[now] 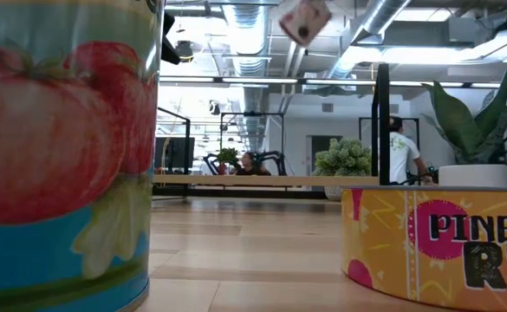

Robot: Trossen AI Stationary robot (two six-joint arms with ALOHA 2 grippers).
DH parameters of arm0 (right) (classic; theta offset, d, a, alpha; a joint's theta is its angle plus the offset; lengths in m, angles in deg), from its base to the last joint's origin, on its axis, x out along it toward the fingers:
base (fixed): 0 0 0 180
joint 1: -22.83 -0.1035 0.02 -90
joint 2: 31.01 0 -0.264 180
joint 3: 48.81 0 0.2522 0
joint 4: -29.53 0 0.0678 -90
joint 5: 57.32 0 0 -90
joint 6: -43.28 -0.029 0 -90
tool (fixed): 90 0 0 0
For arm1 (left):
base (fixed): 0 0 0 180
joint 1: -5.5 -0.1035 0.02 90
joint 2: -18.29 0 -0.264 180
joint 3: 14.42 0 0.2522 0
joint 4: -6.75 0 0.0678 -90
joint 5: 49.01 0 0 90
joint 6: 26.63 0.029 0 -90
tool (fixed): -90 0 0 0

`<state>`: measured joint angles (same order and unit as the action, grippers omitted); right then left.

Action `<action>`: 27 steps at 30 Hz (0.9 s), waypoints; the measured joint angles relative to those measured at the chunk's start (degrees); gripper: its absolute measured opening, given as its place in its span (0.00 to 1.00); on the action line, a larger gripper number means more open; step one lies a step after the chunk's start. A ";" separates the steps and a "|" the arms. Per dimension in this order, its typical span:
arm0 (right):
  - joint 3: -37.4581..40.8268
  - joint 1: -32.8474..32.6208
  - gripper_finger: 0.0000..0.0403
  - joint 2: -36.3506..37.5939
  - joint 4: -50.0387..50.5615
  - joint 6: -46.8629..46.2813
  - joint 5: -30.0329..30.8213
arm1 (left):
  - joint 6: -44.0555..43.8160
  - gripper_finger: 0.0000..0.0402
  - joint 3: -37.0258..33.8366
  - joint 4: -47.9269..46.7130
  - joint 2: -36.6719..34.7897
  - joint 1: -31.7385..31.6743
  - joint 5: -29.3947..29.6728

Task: Pick and place cans onto a shelf
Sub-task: Put the canned meatballs on the shelf

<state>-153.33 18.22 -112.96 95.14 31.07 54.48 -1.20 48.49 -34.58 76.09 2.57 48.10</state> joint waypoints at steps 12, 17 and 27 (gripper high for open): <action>-0.02 16.62 0.01 -12.88 3.68 9.21 -20.55 | 0.00 0.00 -0.02 -0.15 0.02 0.00 0.17; -0.02 16.63 0.01 -18.27 8.24 10.84 -20.77 | 0.00 0.00 -0.02 0.04 0.02 -0.02 0.29; -0.04 15.77 0.01 -22.46 3.20 14.85 -19.67 | 0.00 0.00 -0.02 0.03 0.02 -0.02 0.79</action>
<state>-153.37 33.99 -135.42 98.34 45.91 34.81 -1.20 48.47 -34.56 76.11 2.54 48.89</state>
